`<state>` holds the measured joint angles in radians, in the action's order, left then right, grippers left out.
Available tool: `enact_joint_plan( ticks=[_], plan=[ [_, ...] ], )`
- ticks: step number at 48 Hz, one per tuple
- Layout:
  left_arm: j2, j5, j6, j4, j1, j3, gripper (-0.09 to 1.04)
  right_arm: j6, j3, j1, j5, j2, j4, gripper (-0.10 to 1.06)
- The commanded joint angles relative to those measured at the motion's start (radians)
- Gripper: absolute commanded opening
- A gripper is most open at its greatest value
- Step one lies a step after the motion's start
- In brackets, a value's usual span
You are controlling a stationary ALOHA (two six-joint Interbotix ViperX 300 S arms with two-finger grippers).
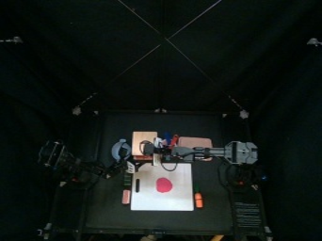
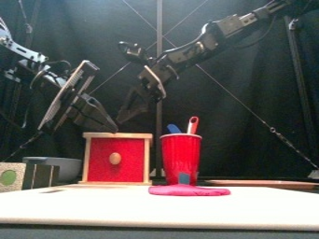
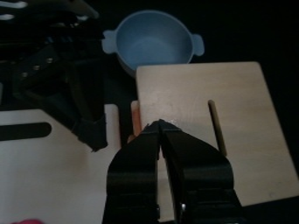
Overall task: Get the cutter from the drawer then cut the dough then place the extra dough in the bowl
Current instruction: Open the drawer
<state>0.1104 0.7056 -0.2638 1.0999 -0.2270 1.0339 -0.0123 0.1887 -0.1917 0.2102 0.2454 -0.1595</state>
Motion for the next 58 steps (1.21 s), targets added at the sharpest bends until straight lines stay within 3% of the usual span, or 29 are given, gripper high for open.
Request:
enact_joint_plan(
  ticks=[1,27,58],
  plan=[
    [-0.015,0.017,-0.025,0.000,-0.006,-0.021,-0.02,-0.003,-0.074,-0.015,0.049,0.021,-0.011,0.02],
    [-0.057,0.034,-0.052,0.015,-0.023,-0.014,-0.02,0.005,-0.109,-0.040,0.204,0.051,-0.110,0.02],
    [-0.069,0.098,-0.044,0.055,-0.023,0.005,-0.02,0.014,-0.127,-0.046,0.206,0.005,-0.112,0.02]
  ],
)
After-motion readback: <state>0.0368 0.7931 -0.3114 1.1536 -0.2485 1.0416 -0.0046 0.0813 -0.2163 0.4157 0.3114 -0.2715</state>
